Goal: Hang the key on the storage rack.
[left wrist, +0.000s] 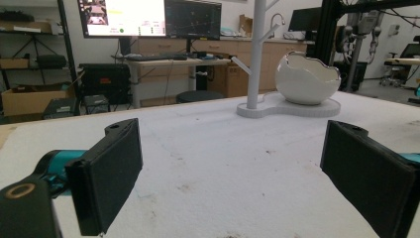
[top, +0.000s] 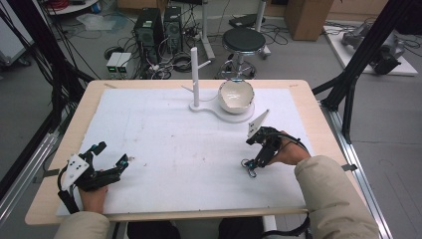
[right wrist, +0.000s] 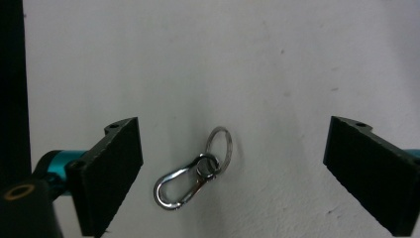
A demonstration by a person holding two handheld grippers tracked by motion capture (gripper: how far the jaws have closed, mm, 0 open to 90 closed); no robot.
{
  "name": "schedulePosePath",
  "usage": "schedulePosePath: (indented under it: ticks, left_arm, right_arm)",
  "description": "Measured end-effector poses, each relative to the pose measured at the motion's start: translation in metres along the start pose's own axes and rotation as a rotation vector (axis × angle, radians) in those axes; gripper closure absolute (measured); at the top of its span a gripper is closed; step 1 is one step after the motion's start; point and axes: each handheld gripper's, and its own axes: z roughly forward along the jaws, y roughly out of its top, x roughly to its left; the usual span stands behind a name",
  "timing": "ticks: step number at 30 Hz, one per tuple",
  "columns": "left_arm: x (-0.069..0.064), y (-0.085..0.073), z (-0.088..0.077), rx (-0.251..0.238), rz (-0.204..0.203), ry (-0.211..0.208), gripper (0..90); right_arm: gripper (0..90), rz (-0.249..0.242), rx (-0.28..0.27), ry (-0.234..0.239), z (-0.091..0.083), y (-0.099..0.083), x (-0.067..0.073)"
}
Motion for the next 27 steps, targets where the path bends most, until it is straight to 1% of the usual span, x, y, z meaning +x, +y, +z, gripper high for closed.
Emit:
schedulePosePath:
  ticks: [1,2,3,5,6,7,8,10,12,13,14,15,16,18,20,21,22,24,25,27]
  left_arm:
    - [0.000,0.000,0.000,0.001,0.000,0.000,9.6]
    - [0.000,0.000,0.000,0.001,0.000,0.000,9.6]
    - [0.000,0.000,0.000,0.000,-0.001,-0.001,9.6]
    - [0.000,0.000,0.000,0.000,-0.001,0.000,9.6]
    - [0.000,0.000,0.000,-0.001,-0.001,-0.001,9.7]
    - [0.000,0.000,0.000,-0.002,-0.001,0.000,9.7]
    - [0.000,0.000,0.000,-0.001,0.000,-0.001,9.7]
    - [0.000,0.000,0.000,-0.001,-0.001,-0.001,9.6]
    - [0.000,0.000,0.000,-0.002,0.000,0.000,9.6]
    - [0.000,0.000,0.000,-0.002,-0.001,-0.001,9.6]
    - [0.000,0.000,0.000,-0.002,0.001,-0.001,9.6]
    - [0.000,0.000,0.000,-0.002,0.000,-0.001,9.6]
    - [0.000,0.000,0.000,-0.002,0.000,-0.001,9.6]
    - [0.000,0.000,0.000,-0.002,0.000,-0.001,9.7]
    - [0.000,0.000,0.000,-0.002,0.000,-0.001,9.7]
    - [0.000,0.000,0.000,-0.002,0.003,-0.001,9.7]
    - [0.000,0.000,0.000,-0.001,0.002,-0.001,9.6]
    - [0.000,0.000,0.000,-0.002,0.002,0.000,9.6]
    - [0.000,0.000,0.000,-0.002,0.003,0.000,9.6]
    - [0.000,0.000,0.000,-0.002,0.003,-0.001,9.6]
  right_arm:
    - [16.6,-0.007,0.018,0.014,0.002,0.000,-0.001]
    - [16.6,-0.007,0.018,0.014,0.002,0.000,-0.001]
    - [17.5,-0.001,0.030,0.014,0.003,0.000,-0.001]
    - [23.8,0.004,0.043,0.032,0.004,0.000,-0.002]
    - [25.1,0.008,0.048,0.034,0.005,0.000,-0.003]
    - [28.3,0.033,0.063,0.038,0.007,0.000,-0.004]
    - [28.3,0.033,0.063,0.038,0.007,0.000,-0.004]
    - [33.1,0.027,0.076,0.046,0.009,0.000,-0.005]
    - [37.9,0.030,0.088,0.065,0.011,0.000,-0.005]
    - [43.6,0.030,0.102,0.070,0.012,0.001,-0.005]
    - [46.1,0.025,0.107,0.078,0.013,0.001,-0.005]
    - [46.1,0.025,0.107,0.078,0.013,0.001,-0.005]
    - [48.3,0.022,0.113,0.083,0.014,0.001,-0.006]
    - [55.3,0.012,0.131,0.093,0.015,0.002,-0.006]
    - [57.0,0.014,0.134,0.093,0.015,0.002,-0.006]
    - [59.4,0.012,0.136,0.094,0.015,0.002,-0.006]
    - [63.9,0.010,0.137,0.098,0.015,0.002,-0.006]
    - [67.7,0.004,0.142,0.105,0.015,0.002,-0.006]
    - [67.7,0.004,0.142,0.105,0.015,0.002,-0.006]
    - [71.3,-0.002,0.147,0.096,0.016,0.003,-0.005]
